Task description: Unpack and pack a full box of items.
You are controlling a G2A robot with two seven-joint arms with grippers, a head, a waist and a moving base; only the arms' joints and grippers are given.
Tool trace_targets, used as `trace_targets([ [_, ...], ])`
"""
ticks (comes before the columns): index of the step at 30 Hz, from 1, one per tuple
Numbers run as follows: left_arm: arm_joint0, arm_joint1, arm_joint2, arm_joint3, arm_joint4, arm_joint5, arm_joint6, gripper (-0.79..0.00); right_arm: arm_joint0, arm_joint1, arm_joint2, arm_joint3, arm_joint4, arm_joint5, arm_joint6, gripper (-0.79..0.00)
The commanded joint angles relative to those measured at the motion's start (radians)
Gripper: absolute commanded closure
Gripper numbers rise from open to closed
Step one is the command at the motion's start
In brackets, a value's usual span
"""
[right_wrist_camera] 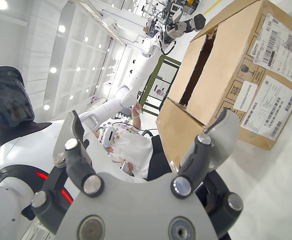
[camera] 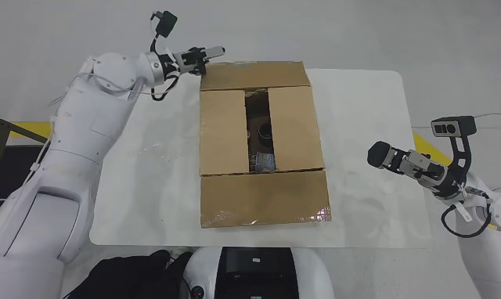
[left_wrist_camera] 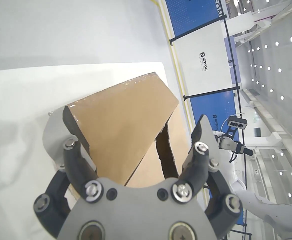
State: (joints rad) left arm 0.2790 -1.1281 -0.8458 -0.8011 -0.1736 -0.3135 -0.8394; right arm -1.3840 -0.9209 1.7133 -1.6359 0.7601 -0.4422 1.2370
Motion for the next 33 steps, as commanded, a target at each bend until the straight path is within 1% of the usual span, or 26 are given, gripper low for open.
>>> trace_targets([
  [1, 0.016, 0.011, -0.025, -0.038, 0.007, -0.003, 0.011, -0.785, 0.000, 0.000, 0.000, 0.000, 0.000, 0.000, 0.000, -0.785],
  [4, 0.058, 0.032, -0.072, -0.112, 0.012, -0.009, 0.023, -0.785, 0.000, 0.000, 0.000, 0.000, 0.000, 0.000, 0.000, -0.785],
  [8, 0.143, 0.067, -0.152, -0.249, 0.034, -0.009, 0.050, -0.785, 0.000, 0.000, 0.000, 0.000, 0.000, 0.000, 0.000, -0.785],
  [11, 0.231, 0.096, -0.227, -0.385, 0.051, 0.003, 0.064, -0.785, 0.000, 0.000, 0.000, 0.000, 0.000, 0.000, 0.000, -0.785],
  [16, 0.402, 0.139, -0.354, -0.609, 0.069, 0.054, 0.047, -0.785, 0.000, 0.000, 0.000, 0.000, 0.000, 0.000, 0.000, -0.785],
  [20, 0.525, 0.163, -0.437, -0.743, 0.062, 0.083, 0.011, -0.785, 0.000, 0.000, 0.000, 0.000, 0.000, 0.000, 0.000, -0.785],
  [26, 0.669, 0.185, -0.532, -0.865, 0.037, 0.074, -0.033, -0.785, 0.000, 0.000, 0.000, 0.000, 0.000, 0.000, 0.000, -0.785],
  [29, 0.736, 0.193, -0.576, -0.904, 0.028, 0.063, -0.043, -0.785, 0.000, 0.000, 0.000, 0.000, 0.000, 0.000, 0.000, -0.785],
  [33, 0.819, 0.202, -0.628, -0.930, 0.017, 0.048, -0.050, -0.785, 0.000, 0.000, 0.000, 0.000, 0.000, 0.000, 0.000, -0.785],
])
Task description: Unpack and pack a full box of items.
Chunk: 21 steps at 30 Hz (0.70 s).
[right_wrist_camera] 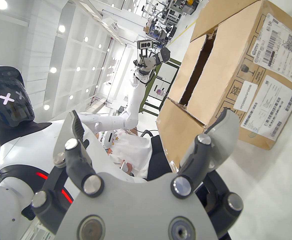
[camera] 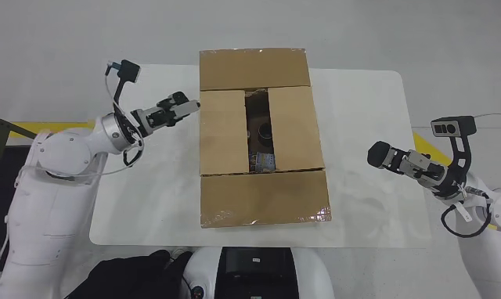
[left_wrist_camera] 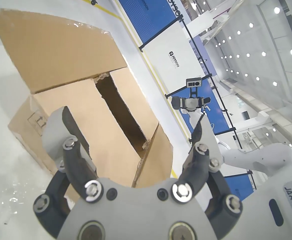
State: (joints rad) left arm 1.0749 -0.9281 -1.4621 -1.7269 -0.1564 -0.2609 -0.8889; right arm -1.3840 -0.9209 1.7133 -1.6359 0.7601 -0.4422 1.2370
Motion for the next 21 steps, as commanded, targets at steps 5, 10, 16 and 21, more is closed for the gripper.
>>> trace_targets([
  [5, 0.108, 0.009, -0.063, -0.033, -0.007, -0.010, 0.000, -0.785, 0.000, 0.000, 0.000, 0.000, 0.000, 0.000, 0.000, -0.785],
  [10, 0.154, 0.014, -0.086, -0.062, 0.002, -0.021, -0.010, -0.785, 0.000, 0.000, 0.000, 0.000, 0.000, 0.000, 0.000, -0.785],
  [16, 0.159, 0.014, -0.085, -0.068, 0.001, -0.030, -0.013, -0.785, 0.000, 0.000, 0.000, 0.000, 0.000, 0.000, 0.000, -0.785],
  [21, 0.159, 0.014, -0.085, -0.068, 0.001, -0.030, -0.013, -0.785, 0.000, 0.000, 0.000, 0.000, 0.000, 0.000, 0.000, -0.785],
])
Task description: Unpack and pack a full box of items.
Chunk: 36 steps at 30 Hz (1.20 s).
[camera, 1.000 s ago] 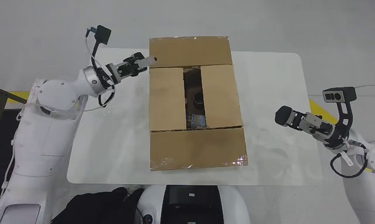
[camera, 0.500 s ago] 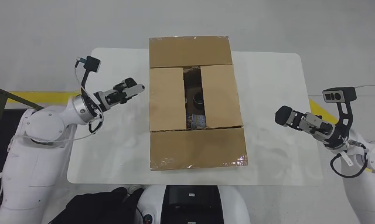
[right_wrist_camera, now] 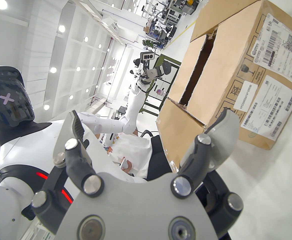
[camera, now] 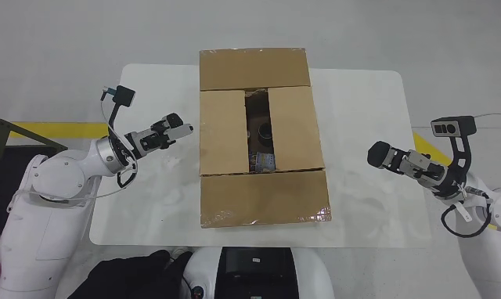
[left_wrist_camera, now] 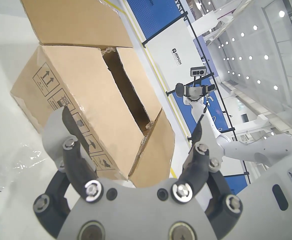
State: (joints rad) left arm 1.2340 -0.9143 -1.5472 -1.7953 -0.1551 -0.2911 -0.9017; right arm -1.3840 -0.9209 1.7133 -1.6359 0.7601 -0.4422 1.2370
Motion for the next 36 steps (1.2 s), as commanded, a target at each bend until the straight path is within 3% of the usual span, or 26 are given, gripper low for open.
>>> trace_targets([
  [1, 0.000, 0.000, 0.000, 0.000, 0.000, 0.000, 0.000, -0.785, 0.000, 0.000, 0.000, 0.000, 0.000, 0.000, 0.000, -0.785],
  [18, 0.000, 0.000, 0.000, 0.000, 0.000, 0.000, 0.000, -0.785, 0.000, 0.000, 0.001, -0.001, 0.001, 0.002, -0.008, -0.785],
  [23, 0.000, 0.000, 0.000, 0.000, 0.000, 0.000, 0.000, -0.785, 0.009, -0.001, -0.007, -0.057, 0.000, 0.059, -0.039, -0.785],
  [28, 0.000, 0.000, 0.000, 0.000, 0.000, 0.000, 0.000, -0.785, 0.056, -0.007, -0.071, -0.123, -0.006, 0.129, -0.092, -0.785],
  [32, 0.000, 0.000, 0.000, 0.000, 0.000, 0.000, 0.000, -0.785, 0.087, -0.012, -0.138, -0.162, -0.120, 0.210, -0.216, -0.785],
  [36, 0.000, 0.000, 0.000, 0.000, 0.000, 0.000, 0.000, -0.785, 0.110, -0.025, -0.241, -0.201, -0.167, 0.226, -0.287, -0.785],
])
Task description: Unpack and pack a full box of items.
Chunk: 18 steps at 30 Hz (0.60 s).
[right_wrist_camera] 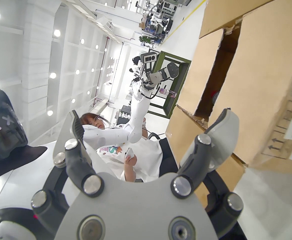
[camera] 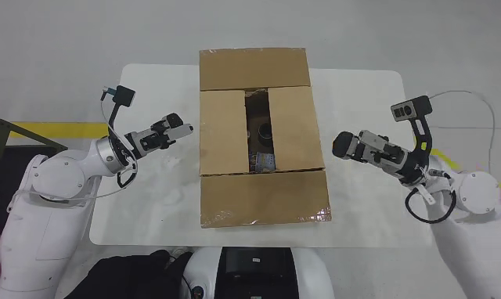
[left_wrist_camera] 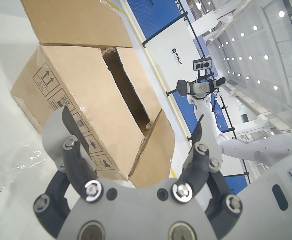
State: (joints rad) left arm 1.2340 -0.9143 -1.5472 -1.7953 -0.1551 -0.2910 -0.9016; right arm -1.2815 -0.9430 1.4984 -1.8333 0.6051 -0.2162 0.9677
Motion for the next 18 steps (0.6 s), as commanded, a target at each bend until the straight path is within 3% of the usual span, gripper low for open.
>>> trace_targets([
  [1, 0.000, 0.000, 0.000, 0.000, 0.000, 0.000, 0.000, -0.785, 0.017, -0.006, -0.050, -0.010, -0.018, 0.002, -0.031, -0.785],
  [6, 0.000, 0.000, 0.000, 0.000, 0.000, 0.000, 0.000, -0.785, 0.074, -0.017, -0.117, 0.006, -0.059, 0.036, -0.082, -0.785],
  [10, 0.000, 0.000, 0.000, 0.000, 0.000, 0.000, 0.000, -0.785, 0.120, -0.019, -0.125, 0.091, -0.034, 0.029, -0.017, -0.785],
  [18, 0.000, 0.000, 0.000, 0.000, 0.000, 0.000, 0.000, -0.785, 0.120, -0.019, -0.125, 0.091, -0.034, 0.029, -0.017, -0.785],
])
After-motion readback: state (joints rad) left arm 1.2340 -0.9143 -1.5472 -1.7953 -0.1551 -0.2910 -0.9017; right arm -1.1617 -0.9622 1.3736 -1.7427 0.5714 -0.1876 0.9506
